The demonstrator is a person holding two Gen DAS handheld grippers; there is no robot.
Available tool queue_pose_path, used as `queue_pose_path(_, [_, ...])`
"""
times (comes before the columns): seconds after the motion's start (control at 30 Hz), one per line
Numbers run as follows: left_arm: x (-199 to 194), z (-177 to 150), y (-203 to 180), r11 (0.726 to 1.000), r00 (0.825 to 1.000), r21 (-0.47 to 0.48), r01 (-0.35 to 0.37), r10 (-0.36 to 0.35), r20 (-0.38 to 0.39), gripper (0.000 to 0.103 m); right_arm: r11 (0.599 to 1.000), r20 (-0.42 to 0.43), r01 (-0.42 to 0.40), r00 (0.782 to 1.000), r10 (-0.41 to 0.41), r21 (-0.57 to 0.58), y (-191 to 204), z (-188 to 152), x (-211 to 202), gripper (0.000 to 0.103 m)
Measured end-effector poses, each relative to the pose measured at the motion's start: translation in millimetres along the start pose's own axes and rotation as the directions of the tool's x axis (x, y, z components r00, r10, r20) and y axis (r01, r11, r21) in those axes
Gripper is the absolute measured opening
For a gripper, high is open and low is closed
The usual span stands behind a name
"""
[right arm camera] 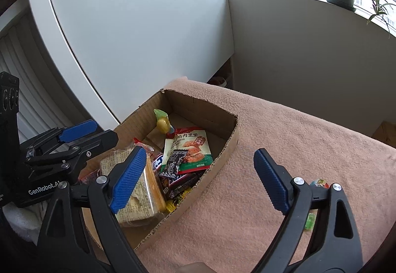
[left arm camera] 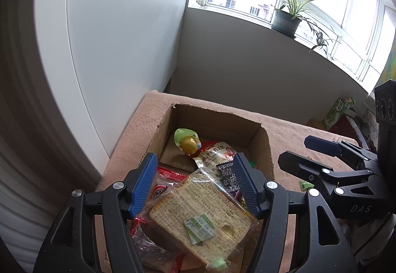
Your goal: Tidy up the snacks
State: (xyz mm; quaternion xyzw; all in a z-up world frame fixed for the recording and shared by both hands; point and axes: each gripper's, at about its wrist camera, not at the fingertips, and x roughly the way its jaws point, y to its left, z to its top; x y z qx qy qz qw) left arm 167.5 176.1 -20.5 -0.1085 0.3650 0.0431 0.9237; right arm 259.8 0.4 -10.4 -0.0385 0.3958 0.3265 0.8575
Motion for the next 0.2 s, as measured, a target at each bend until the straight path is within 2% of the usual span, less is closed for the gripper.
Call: queue_pose_path(0.2, [-17.3, -5.4, -16.8, 1.000, 1.000, 0.027, 0.013, -0.014, 0.027, 0.064, 0.999, 0.014, 0.030, 0.999, -0.030, 0.035, -22.1, -11.6, -21.0, 0.092])
